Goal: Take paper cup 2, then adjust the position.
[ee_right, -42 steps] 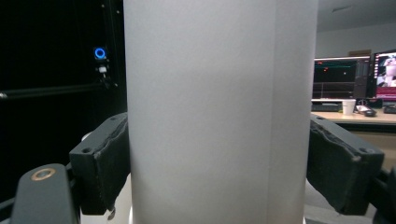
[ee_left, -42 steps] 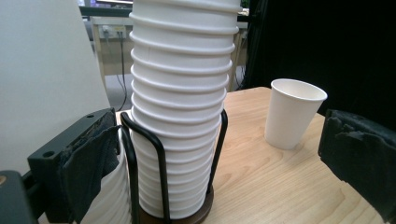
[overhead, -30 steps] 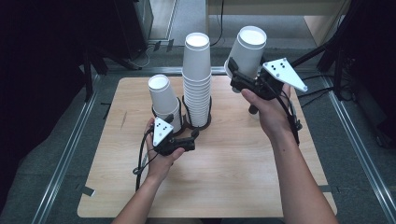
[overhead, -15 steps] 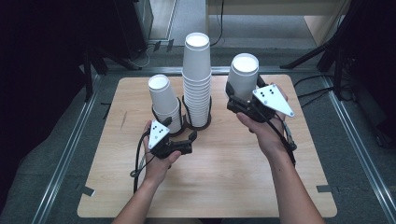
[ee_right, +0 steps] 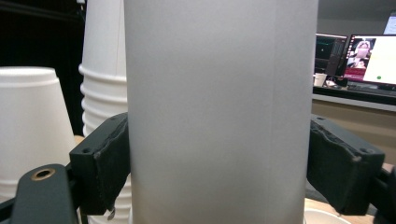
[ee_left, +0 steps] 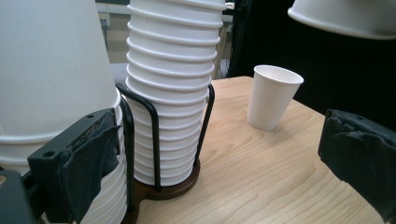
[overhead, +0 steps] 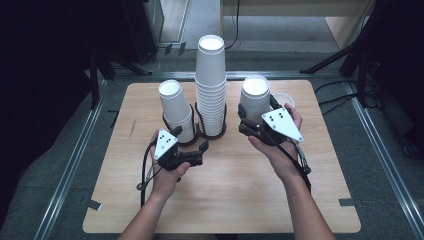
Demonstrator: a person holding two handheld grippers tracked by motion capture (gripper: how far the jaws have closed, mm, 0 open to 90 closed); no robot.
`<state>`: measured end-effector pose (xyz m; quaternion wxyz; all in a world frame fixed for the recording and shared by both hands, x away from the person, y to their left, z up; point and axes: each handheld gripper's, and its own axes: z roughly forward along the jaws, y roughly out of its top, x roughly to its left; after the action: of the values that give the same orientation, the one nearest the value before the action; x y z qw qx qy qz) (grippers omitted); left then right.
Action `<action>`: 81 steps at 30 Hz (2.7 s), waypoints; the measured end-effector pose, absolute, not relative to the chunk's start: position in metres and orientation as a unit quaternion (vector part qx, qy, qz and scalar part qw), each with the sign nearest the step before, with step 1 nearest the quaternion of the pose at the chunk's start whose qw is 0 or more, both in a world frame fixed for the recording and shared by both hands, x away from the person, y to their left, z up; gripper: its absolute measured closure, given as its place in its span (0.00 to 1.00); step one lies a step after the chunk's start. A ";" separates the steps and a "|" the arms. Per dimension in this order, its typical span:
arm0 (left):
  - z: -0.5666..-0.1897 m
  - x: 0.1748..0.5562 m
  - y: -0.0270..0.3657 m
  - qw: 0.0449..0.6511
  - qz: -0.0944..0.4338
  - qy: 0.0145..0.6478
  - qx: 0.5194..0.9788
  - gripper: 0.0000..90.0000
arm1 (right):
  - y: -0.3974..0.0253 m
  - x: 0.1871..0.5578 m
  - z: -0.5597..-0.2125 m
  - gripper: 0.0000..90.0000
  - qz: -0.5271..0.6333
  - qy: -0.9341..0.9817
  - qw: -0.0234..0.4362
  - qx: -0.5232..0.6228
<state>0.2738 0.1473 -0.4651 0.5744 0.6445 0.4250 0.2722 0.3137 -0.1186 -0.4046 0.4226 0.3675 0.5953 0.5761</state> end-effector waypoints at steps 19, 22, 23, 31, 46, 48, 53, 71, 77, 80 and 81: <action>-0.459 0.271 0.145 0.580 0.258 0.415 0.652 0.00 | -0.103 0.300 -0.443 0.17 0.527 0.640 0.467 0.307; -0.457 0.271 0.144 0.582 0.254 0.414 0.652 0.00 | -0.101 0.298 -0.446 0.17 0.525 0.642 0.468 0.304; -0.456 0.270 0.144 0.583 0.253 0.414 0.652 0.00 | -0.100 0.298 -0.447 0.17 0.524 0.643 0.470 0.302; -0.451 0.270 0.143 0.587 0.241 0.407 0.657 0.00 | -0.097 0.295 -0.456 0.17 0.513 0.652 0.478 0.288; -0.445 0.267 0.139 0.589 0.228 0.392 0.669 0.00 | -0.086 0.287 -0.476 0.17 0.499 0.673 0.482 0.256; -0.445 0.267 0.139 0.590 0.227 0.392 0.669 0.00 | -0.085 0.286 -0.477 0.17 0.498 0.675 0.484 0.250; -0.444 0.267 0.139 0.593 0.221 0.389 0.669 0.00 | -0.081 0.285 -0.479 0.17 0.496 0.677 0.486 0.242; -0.442 0.267 0.137 0.597 0.204 0.381 0.675 0.00 | -0.066 0.280 -0.483 0.17 0.484 0.694 0.502 0.181; -0.441 0.267 0.136 0.599 0.192 0.373 0.682 0.00 | -0.062 0.277 -0.483 0.17 0.487 0.696 0.502 0.165; -0.440 0.267 0.137 0.601 0.187 0.370 0.683 0.00 | -0.058 0.275 -0.484 0.17 0.490 0.698 0.499 0.155; -0.440 0.267 0.136 0.603 0.184 0.368 0.683 0.00 | -0.057 0.275 -0.484 0.17 0.491 0.698 0.498 0.151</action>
<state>0.2667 0.1365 -0.4397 0.6028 0.6834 0.3683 0.1841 0.2750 -0.0572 -0.4838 0.4983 0.1514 0.6980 0.4914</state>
